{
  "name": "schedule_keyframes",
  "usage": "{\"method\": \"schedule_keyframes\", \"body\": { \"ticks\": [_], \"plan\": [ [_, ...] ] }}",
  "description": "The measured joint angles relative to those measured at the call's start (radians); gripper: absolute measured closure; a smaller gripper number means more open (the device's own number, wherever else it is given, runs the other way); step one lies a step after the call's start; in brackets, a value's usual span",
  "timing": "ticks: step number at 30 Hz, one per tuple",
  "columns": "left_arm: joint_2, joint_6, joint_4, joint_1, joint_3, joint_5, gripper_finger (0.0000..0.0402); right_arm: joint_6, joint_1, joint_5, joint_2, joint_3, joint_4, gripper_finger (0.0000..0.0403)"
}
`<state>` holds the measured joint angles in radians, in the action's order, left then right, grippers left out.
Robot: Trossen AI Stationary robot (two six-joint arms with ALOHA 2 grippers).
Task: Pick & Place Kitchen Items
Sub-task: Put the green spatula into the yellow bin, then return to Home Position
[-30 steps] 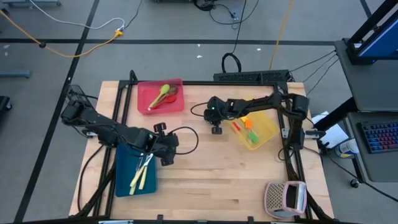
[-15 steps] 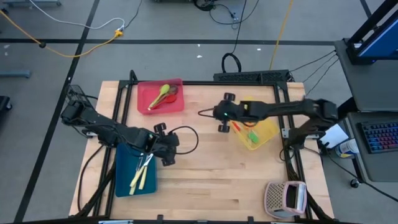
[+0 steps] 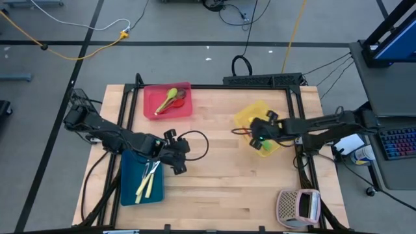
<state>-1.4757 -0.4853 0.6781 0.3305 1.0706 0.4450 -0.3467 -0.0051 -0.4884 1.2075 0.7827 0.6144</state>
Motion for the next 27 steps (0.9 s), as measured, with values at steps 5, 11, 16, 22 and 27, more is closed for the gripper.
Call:
{"method": "schedule_keyframes", "body": {
  "ticks": [5, 11, 16, 22, 27],
  "plan": [
    [0.0, 0.004, -0.034, 0.0, 0.0, 0.0, 0.0381, -0.194, -0.001, -0.038, -0.108, -0.185, -0.009, 0.0375],
    [0.0, 0.011, -0.053, -0.001, 0.0, 0.001, 0.0376, -0.316, -0.001, 0.028, -0.174, -0.307, -0.015, 0.0374],
    [0.0, 0.017, -0.054, -0.005, 0.0, 0.007, 0.0376, -0.294, 0.006, 0.042, -0.178, -0.339, -0.017, 0.0356],
    [0.0, 0.038, -0.055, -0.005, 0.0, 0.006, 0.0376, -0.278, 0.007, -0.093, -0.184, -0.337, -0.019, 0.0292],
    [0.009, 0.094, -0.045, 0.006, 0.0, 0.0, 0.0376, -0.216, 0.007, -0.161, -0.215, -0.305, -0.021, 0.0271]
  ]
}}
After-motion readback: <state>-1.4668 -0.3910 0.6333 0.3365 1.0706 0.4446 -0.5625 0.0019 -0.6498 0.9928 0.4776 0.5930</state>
